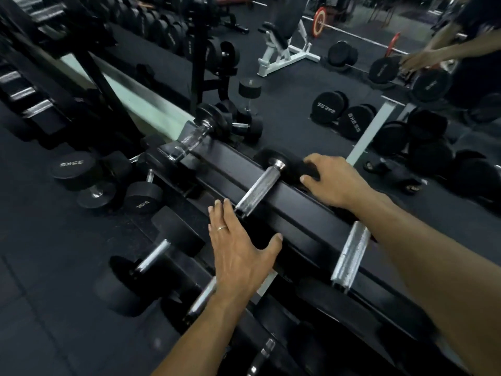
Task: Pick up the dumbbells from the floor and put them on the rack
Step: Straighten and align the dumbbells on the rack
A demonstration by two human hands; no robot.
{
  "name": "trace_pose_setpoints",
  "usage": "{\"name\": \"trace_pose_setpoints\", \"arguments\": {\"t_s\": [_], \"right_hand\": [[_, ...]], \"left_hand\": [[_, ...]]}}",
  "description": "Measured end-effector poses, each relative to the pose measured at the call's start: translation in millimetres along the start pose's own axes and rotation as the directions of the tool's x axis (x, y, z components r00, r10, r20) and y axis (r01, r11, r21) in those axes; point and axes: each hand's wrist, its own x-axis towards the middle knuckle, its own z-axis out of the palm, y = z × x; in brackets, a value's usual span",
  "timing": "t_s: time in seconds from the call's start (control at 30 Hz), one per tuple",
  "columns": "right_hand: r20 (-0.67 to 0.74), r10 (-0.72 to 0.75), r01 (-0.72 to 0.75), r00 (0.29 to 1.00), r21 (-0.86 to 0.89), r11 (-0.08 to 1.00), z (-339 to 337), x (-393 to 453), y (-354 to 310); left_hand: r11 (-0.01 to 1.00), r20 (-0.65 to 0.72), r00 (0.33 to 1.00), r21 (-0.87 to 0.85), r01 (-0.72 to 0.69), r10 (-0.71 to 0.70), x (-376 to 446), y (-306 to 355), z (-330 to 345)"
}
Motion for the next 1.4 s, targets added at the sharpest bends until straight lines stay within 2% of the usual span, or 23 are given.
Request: {"name": "trace_pose_setpoints", "arguments": {"t_s": [0.13, 0.23, 0.37, 0.5, 0.6, 0.73, 1.0, 1.13, 1.4], "right_hand": [[-0.065, -0.012, 0.011, 0.998, -0.025, 1.000, -24, -31, 23], [-0.059, 0.035, -0.034, 0.998, 0.018, 0.999, -29, -57, 49], [0.039, 0.103, -0.107, 0.994, 0.125, 0.986, -25, -81, 78], [0.059, 0.127, -0.134, 0.990, 0.154, 0.979, -20, -82, 91], [0.075, 0.150, -0.161, 0.986, 0.187, 0.969, -19, -85, 99], [0.057, 0.132, -0.142, 0.990, 0.231, 0.963, -19, -90, 109], [0.023, 0.153, -0.153, 0.988, 0.289, 0.945, -14, -102, 119], [-0.005, 0.156, -0.151, 0.988, 0.222, 0.963, -13, -101, 113], [0.009, 0.185, -0.183, 0.983, 0.208, 0.961, -12, -102, 109]], "left_hand": [[0.997, -0.035, 0.997, 0.012, -0.071, 0.072, -31, 18, 19], [0.995, 0.042, 0.994, -0.004, -0.101, 0.101, -65, 31, 37], [0.997, 0.130, 0.991, -0.072, -0.008, 0.018, -108, 41, 60], [0.988, 0.189, 0.978, -0.108, 0.110, -0.088, -137, 46, 77], [0.978, 0.146, 0.982, -0.152, 0.144, -0.122, -142, 50, 87], [0.989, 0.081, 0.995, -0.130, 0.068, -0.058, -144, 51, 96], [0.993, 0.126, 0.991, -0.118, -0.031, 0.046, -137, 42, 89], [0.990, 0.153, 0.987, -0.140, -0.027, 0.049, -132, 38, 86], [0.992, 0.152, 0.988, -0.123, -0.005, 0.024, -133, 35, 86]]}}
